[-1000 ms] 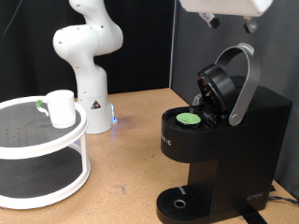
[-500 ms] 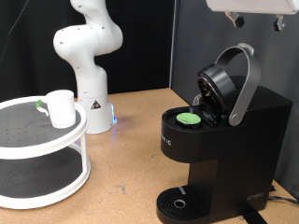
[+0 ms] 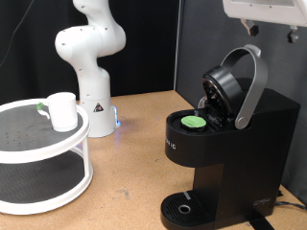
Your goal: Make a cup of coffee with the keurig machine
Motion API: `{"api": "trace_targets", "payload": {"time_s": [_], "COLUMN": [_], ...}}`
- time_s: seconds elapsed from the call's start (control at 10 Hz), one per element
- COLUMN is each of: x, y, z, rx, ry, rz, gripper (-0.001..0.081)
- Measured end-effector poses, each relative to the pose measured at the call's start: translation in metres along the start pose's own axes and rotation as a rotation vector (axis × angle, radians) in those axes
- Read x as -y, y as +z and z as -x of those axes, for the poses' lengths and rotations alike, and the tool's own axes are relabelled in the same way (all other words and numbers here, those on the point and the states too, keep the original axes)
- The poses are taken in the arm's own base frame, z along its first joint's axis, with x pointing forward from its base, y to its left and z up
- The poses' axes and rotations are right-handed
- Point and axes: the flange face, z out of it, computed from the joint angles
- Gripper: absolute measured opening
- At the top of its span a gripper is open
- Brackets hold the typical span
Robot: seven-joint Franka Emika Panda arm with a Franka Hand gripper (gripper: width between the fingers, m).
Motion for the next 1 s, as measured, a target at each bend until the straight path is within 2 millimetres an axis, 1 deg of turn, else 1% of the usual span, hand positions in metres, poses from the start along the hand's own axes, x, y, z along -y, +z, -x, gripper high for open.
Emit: {"api": "trace_targets", "payload": {"time_s": [0.2,0.3,0.4,0.5,0.6,0.7,0.8,0.9,1.0], "x": [-0.003,-0.004,-0.005,-0.005,-0.006,-0.007,-0.008,-0.01,-0.014], "y": [0.005,0.006,0.006,0.006,0.007,0.008,0.008,0.008,0.006], "z": [-0.004,-0.004,-0.004,-0.003,-0.001,0.002,0.006,0.011,0.015], "rx": [-0.049,-0.063,-0.065,-0.065,-0.058,-0.044,-0.026,-0.011,-0.003], "ry": [0.01,0.012,0.012,0.013,0.016,0.02,0.026,0.036,0.044], "rz": [0.041,0.047,0.047,0.047,0.04,0.027,0.009,-0.002,0.002], "gripper": [0.0803,0.0711,0.0711,0.0528,0.0391,0.0391,0.0207,0.008,0.008]}}
